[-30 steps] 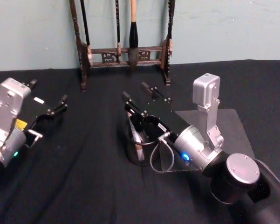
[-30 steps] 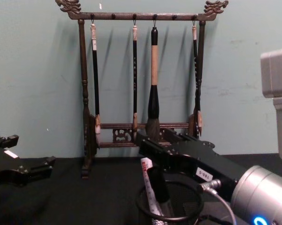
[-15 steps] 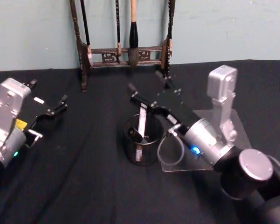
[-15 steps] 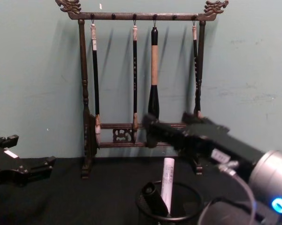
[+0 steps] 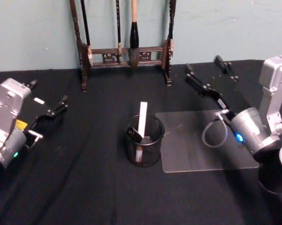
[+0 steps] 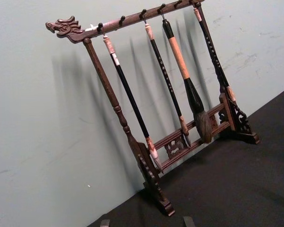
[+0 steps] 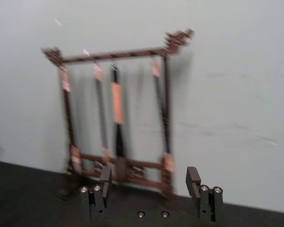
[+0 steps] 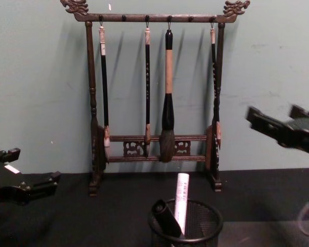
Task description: Pick up the water-based marker from the table and place it into the pen holder.
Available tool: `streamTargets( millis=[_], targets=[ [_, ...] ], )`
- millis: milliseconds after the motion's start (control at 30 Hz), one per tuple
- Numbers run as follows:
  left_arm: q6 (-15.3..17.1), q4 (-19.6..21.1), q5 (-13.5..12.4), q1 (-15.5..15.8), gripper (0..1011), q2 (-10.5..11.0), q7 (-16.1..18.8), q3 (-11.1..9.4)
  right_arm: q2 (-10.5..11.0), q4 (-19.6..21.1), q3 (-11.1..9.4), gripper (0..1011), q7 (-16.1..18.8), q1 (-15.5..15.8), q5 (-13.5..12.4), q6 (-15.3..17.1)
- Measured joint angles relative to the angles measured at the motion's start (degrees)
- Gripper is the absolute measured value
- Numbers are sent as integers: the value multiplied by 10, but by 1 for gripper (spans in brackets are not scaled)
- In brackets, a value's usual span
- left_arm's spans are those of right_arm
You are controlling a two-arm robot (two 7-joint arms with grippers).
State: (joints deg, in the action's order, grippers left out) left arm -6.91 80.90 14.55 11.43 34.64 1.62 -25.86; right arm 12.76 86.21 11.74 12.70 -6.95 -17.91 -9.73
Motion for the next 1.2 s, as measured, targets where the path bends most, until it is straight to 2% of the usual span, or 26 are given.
streamTargets(
  millis=[133,200,233,333,367,433,567,1200],
  targets=[
    [0,0,0,0,1001,0,0,0,6,-17,-5,1002,-27,2,41,-1],
    [0,0,0,0,1001,0,0,0,12,-35,-3,1002,-50,3,84,3],
    [0,0,0,0,1001,0,0,0,12,-35,-3,1002,-50,3,84,3],
    [0,0,0,0,1001,0,0,0,17,-55,9,1002,-68,0,132,14],
    [0,0,0,0,1001,0,0,0,17,-55,9,1002,-68,0,132,14],
    [0,0,0,0,1001,0,0,0,19,-68,21,1002,-79,-3,170,30],
    [0,0,0,0,1001,0,0,0,20,-82,34,1003,-91,-10,210,61],
    [0,0,0,0,1001,0,0,0,20,-81,33,1002,-91,-9,207,57]
  ],
)
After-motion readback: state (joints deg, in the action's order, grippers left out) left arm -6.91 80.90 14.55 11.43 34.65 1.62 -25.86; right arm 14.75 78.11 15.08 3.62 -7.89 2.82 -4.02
